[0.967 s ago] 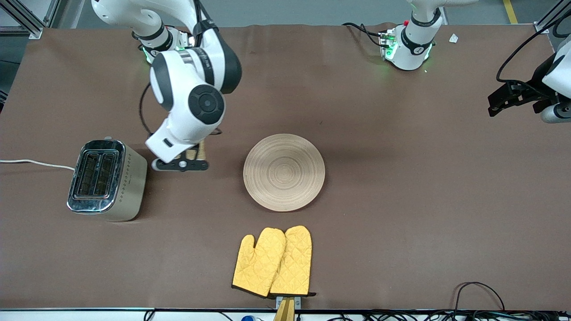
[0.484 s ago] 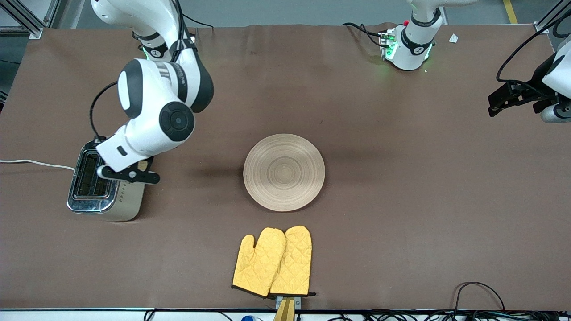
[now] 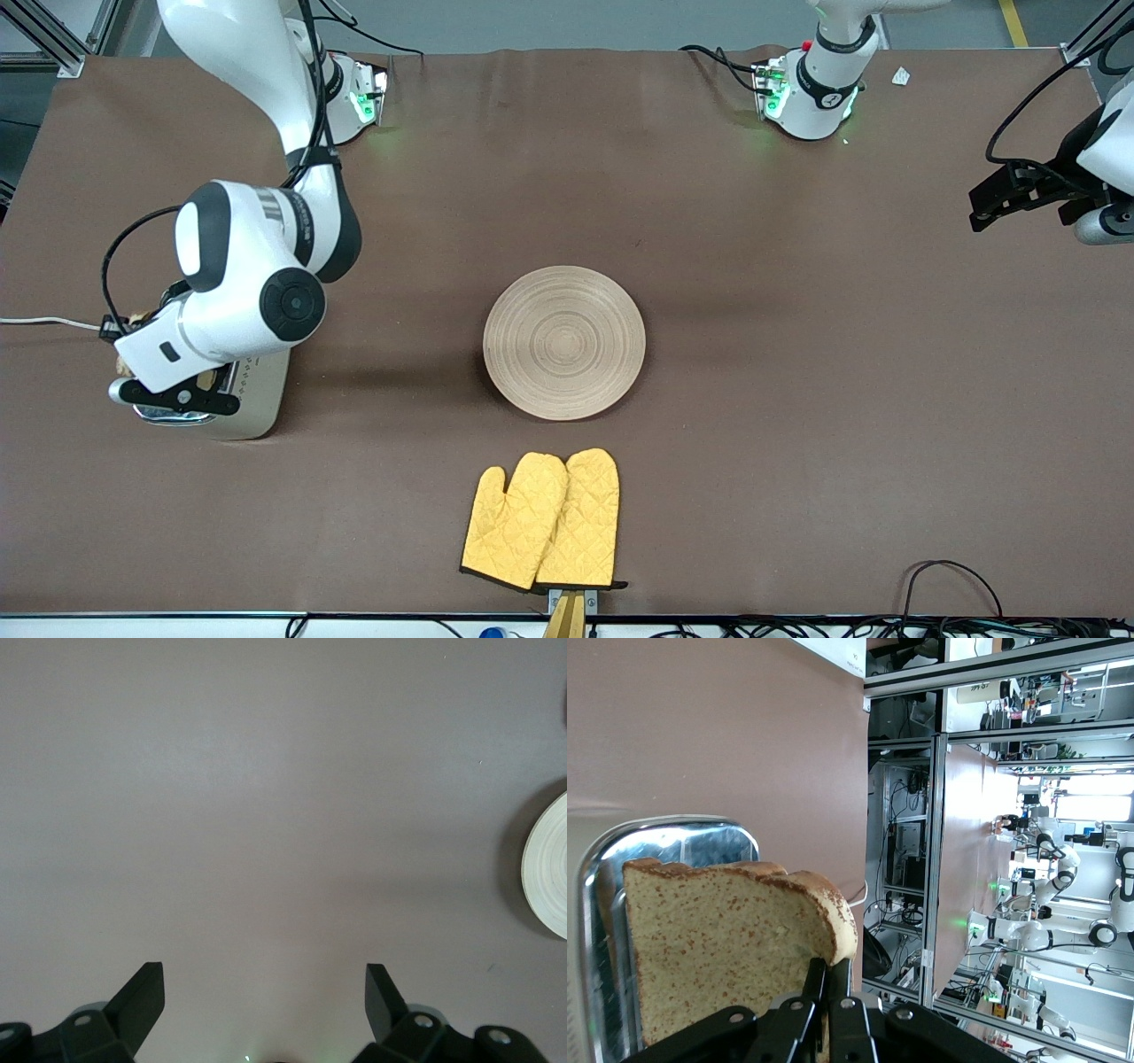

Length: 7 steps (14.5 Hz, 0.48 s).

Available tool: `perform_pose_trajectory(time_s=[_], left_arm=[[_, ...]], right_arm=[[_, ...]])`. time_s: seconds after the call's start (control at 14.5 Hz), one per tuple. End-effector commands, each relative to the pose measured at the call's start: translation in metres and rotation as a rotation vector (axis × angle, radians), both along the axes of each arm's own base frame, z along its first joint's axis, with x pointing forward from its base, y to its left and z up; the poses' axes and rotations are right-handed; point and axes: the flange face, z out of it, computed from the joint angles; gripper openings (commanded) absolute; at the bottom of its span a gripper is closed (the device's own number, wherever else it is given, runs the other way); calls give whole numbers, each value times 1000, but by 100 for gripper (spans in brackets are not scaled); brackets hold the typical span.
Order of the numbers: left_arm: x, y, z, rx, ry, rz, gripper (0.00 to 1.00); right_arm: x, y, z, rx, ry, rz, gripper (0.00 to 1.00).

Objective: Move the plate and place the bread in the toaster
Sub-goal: 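Lower the bread into a toaster slot and open the right gripper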

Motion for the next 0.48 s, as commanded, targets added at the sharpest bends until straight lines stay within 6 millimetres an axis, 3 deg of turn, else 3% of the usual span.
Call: perform_pose_trajectory(time_s=[0.0, 0.41], left_arm=[[-2, 1, 2, 1, 5, -5, 100], [-2, 3, 2, -18, 5, -13, 100]], right_arm=[[-3, -18, -20, -46, 12, 23, 0], [-27, -10, -49, -78, 83, -1, 1]])
